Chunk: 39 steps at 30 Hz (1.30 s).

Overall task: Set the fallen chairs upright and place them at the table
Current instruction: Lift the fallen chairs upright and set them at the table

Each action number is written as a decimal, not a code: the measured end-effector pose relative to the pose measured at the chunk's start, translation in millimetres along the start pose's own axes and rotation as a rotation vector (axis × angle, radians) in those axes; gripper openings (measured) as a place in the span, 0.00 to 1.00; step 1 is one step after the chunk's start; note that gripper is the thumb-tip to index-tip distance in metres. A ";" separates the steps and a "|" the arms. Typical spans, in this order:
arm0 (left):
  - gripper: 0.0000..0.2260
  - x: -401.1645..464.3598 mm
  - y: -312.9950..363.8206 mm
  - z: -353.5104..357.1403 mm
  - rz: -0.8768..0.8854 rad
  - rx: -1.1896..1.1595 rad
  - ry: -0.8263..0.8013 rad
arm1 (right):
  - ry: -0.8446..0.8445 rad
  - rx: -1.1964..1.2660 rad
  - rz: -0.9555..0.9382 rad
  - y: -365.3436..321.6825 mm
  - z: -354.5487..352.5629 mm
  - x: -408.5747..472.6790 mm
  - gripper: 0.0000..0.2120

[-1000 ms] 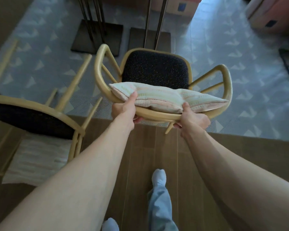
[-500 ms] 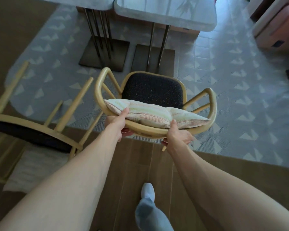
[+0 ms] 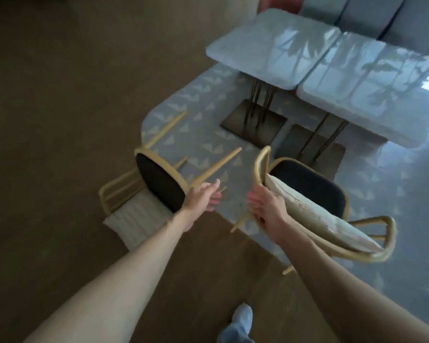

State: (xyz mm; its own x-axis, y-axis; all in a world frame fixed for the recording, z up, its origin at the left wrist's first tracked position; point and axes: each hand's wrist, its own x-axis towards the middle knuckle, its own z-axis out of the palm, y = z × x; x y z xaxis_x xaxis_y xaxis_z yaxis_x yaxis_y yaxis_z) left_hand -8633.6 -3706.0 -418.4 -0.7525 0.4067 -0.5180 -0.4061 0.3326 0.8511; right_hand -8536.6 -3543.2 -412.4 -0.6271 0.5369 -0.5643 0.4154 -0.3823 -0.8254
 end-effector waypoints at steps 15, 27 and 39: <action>0.20 -189.3 -69.9 -411.0 0.283 -0.361 0.478 | -0.266 -0.159 -0.406 44.9 374.6 -182.3 0.17; 0.17 -93.3 -85.7 -537.5 0.179 -0.331 0.395 | -0.101 -0.200 -0.425 62.5 529.1 -122.7 0.14; 0.19 70.3 -140.3 -625.6 -0.235 -0.038 0.219 | 0.235 -0.137 0.039 185.7 544.8 -38.2 0.17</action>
State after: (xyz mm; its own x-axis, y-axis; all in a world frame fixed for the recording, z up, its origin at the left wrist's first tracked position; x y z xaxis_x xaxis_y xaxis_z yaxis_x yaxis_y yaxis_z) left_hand -8953.9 -4256.4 -521.0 -0.7280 0.1281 -0.6735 -0.5980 0.3618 0.7152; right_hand -8794.5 -4044.5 -534.9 -0.4456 0.6898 -0.5706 0.5312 -0.3094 -0.7888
